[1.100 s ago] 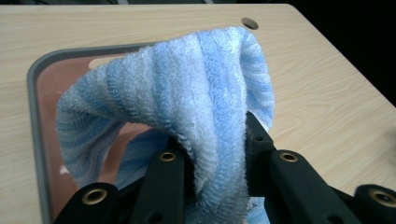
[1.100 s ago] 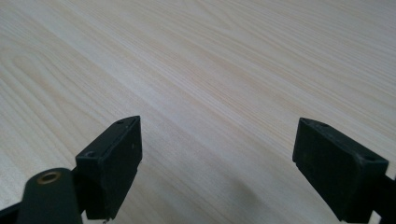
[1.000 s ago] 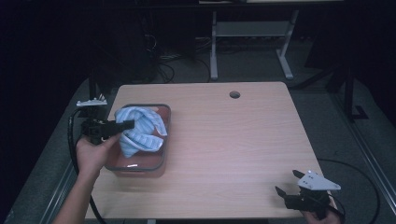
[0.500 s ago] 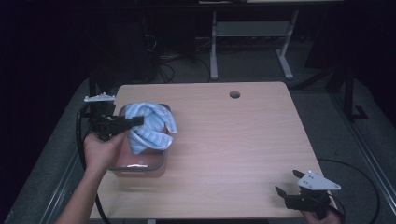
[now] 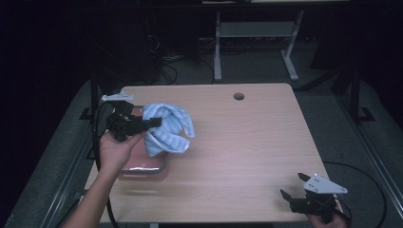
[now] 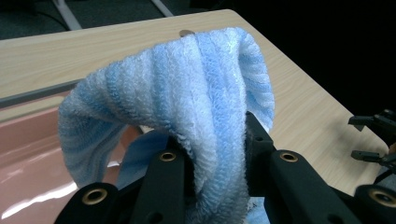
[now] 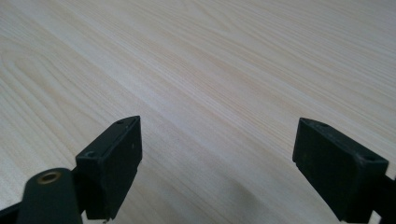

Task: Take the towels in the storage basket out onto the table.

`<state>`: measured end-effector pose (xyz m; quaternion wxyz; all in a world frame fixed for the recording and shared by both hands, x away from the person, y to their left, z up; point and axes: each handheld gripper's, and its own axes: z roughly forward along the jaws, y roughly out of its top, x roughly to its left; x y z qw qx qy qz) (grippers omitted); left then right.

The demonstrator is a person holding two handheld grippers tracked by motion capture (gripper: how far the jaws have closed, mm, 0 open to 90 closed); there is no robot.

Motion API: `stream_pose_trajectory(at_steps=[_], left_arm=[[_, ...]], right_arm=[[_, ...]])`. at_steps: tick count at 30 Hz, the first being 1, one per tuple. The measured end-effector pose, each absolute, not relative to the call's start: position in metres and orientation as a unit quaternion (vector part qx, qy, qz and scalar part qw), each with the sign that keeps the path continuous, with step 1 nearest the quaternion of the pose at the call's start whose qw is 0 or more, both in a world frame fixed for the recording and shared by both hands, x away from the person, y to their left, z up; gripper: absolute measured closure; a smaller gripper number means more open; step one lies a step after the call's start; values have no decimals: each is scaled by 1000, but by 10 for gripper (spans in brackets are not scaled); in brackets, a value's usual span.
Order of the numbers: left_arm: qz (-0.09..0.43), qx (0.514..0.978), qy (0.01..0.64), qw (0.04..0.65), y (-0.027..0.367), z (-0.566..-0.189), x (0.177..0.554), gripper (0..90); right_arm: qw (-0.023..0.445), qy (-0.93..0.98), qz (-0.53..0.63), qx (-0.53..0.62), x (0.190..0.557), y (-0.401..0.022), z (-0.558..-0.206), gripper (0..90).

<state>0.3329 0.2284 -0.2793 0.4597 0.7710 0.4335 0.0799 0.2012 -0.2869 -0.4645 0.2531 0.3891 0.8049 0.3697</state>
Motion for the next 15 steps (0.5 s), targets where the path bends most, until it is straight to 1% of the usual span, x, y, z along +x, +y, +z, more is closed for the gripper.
stream_pose_trajectory(at_steps=[15], left_arm=[[60,782,414,461,199,-283,340,736]], right_arm=[[251,804,370,391,200,-288,-464,152]])
